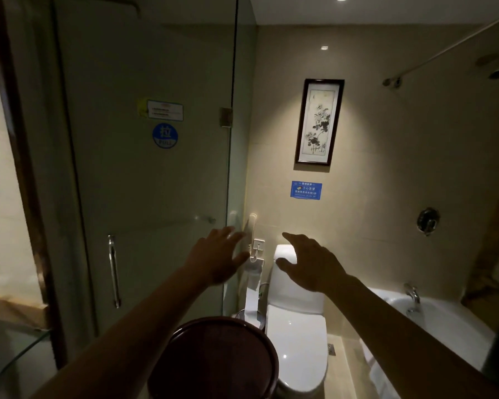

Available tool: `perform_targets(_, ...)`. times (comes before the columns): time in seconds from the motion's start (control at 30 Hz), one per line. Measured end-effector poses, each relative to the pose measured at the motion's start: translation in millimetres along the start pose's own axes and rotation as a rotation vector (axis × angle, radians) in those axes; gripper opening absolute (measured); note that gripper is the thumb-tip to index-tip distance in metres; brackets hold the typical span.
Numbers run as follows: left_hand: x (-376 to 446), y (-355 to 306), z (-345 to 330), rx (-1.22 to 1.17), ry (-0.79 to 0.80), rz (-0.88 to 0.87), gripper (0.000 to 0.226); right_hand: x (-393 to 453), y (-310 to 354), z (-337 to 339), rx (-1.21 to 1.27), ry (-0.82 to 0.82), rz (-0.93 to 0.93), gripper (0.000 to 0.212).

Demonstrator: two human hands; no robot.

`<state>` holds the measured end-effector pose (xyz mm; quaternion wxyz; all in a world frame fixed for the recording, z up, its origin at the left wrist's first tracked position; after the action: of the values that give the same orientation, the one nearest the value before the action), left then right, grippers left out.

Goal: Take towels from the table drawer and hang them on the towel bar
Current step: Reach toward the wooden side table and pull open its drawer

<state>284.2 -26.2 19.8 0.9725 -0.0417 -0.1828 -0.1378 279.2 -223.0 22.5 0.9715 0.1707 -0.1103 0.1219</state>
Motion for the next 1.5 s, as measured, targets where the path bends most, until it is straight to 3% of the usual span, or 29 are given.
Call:
perform_targets(0.33,46,59,-33,0.026,0.028,0.030,0.062,73,25,-39,0.047,0.034,0.073,0.065)
perform_targets(1.1,207,108,-94,-0.039,0.051,0.019,0.061,231,-24,-74,0.043,0.024,0.090,0.067)
perform_targets(1.27,243,115,-99,-0.061,-0.011,0.025,0.060,274,-35,-80,0.058,-0.022,0.121,0.067)
perform_targets(1.5,290,170,-118,0.007,0.029,0.062,0.061,354,-17,-105,0.106,0.007,0.146,0.071)
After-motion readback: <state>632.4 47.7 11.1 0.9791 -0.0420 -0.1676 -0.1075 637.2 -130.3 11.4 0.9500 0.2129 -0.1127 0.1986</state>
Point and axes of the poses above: each hand's wrist, its own x-axis towards the middle knuckle, its own z-axis out of the back of the hand, y = z × x, the point moved 7 cm from there along x, towards the middle knuckle, and after that the axes turned 6 degrees about x, right-handed, at the moved point
